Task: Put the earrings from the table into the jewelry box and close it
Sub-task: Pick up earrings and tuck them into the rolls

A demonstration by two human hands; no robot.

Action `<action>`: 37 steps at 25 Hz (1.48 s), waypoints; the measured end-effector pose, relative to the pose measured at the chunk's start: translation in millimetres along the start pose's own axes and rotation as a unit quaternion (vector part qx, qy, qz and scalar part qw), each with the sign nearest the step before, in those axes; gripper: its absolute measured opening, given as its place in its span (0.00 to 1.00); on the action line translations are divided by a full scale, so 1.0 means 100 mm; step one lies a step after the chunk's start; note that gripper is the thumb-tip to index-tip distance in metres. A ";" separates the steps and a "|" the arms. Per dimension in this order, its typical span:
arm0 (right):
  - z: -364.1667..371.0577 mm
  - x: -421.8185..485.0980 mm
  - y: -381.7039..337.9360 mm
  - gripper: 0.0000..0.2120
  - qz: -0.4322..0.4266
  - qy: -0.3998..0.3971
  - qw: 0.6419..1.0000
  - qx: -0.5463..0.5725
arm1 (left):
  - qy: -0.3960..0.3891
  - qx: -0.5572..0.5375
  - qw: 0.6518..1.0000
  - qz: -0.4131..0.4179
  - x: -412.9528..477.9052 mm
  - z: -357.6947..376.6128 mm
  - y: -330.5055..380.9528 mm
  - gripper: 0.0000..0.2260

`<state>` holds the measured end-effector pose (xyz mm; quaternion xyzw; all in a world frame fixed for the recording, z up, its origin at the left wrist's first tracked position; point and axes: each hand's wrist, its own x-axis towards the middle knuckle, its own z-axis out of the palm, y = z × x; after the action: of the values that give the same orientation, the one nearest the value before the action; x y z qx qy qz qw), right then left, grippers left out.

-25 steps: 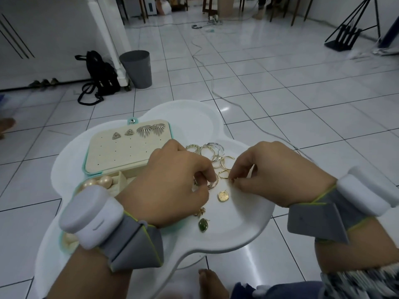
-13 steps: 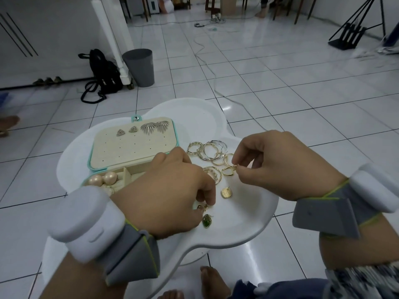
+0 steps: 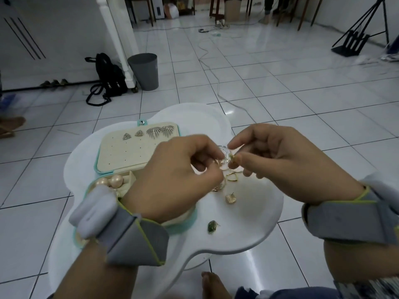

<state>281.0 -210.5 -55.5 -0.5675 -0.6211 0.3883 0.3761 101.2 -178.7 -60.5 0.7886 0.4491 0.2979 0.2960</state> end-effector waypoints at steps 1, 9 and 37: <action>-0.01 0.00 -0.02 0.04 -0.007 0.000 0.999 0.050 | 0.019 -0.075 0.997 -0.017 0.01 -0.02 0.01 0.07; 0.07 0.05 -0.07 0.06 -0.010 0.010 0.975 0.224 | 0.029 -0.396 0.915 -0.070 0.02 -0.09 0.06 0.10; 1.15 0.36 -0.53 0.08 -0.013 -0.089 0.942 0.323 | 0.152 -0.370 0.913 -0.085 -0.57 -0.88 -0.57 0.11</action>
<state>152.4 -183.8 -53.9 -0.3707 -0.5007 0.6121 0.4872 -17.4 -187.2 -57.3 0.5268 0.4117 0.5324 0.5192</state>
